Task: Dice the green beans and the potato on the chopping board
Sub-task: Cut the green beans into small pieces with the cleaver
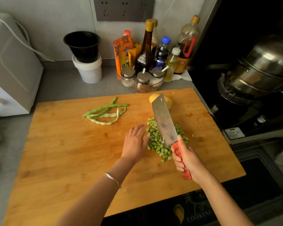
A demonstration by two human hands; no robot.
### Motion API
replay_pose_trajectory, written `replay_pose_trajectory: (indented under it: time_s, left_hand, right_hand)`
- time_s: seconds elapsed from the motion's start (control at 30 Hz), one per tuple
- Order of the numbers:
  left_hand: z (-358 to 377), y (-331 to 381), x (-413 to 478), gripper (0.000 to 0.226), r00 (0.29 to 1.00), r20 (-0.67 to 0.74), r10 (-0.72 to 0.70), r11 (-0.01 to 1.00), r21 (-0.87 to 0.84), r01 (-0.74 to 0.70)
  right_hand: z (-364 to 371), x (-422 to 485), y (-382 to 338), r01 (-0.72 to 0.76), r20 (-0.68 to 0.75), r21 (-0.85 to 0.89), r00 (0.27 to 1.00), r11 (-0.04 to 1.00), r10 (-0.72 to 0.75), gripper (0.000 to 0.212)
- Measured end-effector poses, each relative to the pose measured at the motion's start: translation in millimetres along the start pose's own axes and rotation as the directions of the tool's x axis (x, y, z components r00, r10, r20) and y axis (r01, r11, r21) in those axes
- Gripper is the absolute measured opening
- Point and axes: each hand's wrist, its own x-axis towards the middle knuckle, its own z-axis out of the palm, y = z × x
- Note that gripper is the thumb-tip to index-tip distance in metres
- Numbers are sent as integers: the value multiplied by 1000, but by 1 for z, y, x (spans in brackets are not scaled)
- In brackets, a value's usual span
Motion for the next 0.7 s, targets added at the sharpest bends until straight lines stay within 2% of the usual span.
replay_pose_trajectory:
  time_s: [0.1,0.2,0.27,0.33,0.43,0.5,0.57,0.7]
  left_hand:
    - [-6,-4,-3,63,1000,16,-23,1000,5,23]
    - [-25,-29,14,67,987,28,-158,977,153,152]
    - [-45,-52,33,79,961,67,-268,925,296,237]
    - [-64,-72,54,92,943,97,-318,869,428,249]
    - [-80,-92,80,101,915,201,-351,825,529,200]
    - [-84,-96,89,94,893,262,-366,810,562,167]
    - [-85,-96,90,79,901,258,-348,793,593,136]
    - [-78,-98,70,58,918,251,-306,815,567,117]
  right_hand:
    - [-4,2,-1,30,5,-79,1000,996,-29,51]
    - [-2,6,-4,81,4,-193,997,978,-82,50]
    - [2,12,-6,108,-11,-268,993,957,-115,50]
    - [8,17,-6,167,-21,-402,981,900,-192,53]
    - [14,25,-2,223,-15,-639,953,736,-302,53]
    - [18,29,0,230,-7,-728,939,645,-343,46]
    - [24,32,-1,231,9,-788,931,571,-364,42]
    - [31,34,2,210,17,-839,932,502,-362,39]
